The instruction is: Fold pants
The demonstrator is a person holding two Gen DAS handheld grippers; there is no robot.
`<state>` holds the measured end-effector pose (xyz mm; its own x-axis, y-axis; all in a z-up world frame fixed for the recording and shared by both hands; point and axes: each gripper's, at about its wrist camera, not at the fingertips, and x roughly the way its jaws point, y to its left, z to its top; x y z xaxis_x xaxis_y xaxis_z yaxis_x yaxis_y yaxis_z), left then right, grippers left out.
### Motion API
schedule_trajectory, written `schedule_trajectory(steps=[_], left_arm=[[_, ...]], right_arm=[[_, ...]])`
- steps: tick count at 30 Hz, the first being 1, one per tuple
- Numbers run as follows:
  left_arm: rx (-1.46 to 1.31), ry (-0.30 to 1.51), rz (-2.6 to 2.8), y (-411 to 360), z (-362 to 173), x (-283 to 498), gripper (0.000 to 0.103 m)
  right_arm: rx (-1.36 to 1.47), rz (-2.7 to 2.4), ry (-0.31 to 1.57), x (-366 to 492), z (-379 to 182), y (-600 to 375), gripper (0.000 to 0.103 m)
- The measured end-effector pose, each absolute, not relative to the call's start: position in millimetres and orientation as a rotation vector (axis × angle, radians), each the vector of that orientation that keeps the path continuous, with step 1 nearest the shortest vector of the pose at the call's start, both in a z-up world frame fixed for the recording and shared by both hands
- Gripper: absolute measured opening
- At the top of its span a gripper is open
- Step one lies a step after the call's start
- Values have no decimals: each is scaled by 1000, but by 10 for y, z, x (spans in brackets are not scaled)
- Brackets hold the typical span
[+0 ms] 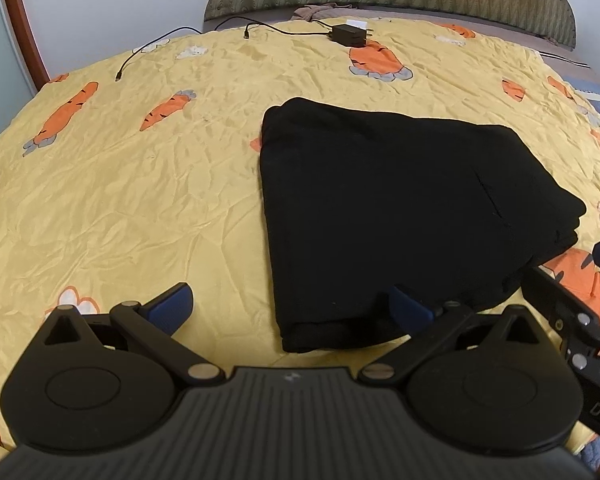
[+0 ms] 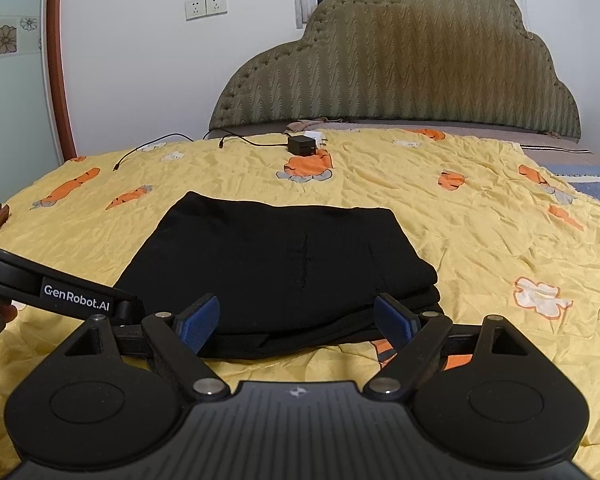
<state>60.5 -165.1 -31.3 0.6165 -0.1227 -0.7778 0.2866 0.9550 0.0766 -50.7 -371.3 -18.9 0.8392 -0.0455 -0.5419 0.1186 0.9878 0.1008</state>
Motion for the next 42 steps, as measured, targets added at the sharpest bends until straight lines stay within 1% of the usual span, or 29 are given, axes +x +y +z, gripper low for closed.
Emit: schedule_trajectory(steps=[15, 23, 28, 33, 42], left_arm=[[177, 879, -202, -1504, -316, 600, 103], [91, 870, -130, -1057, -275, 531, 103], [88, 873, -100, -851, -276, 486, 103], [95, 889, -138, -863, -299, 388, 103], [149, 890, -216, -1116, -343, 215, 103]], right_arm=[[139, -33, 571, -569, -179, -3646, 85], [147, 60, 581, -617, -155, -3362, 85], [122, 95, 592, -616, -197, -3135, 85], [104, 59, 604, -645, -229, -3091, 85], [120, -9, 617, -798, -263, -3308, 85]])
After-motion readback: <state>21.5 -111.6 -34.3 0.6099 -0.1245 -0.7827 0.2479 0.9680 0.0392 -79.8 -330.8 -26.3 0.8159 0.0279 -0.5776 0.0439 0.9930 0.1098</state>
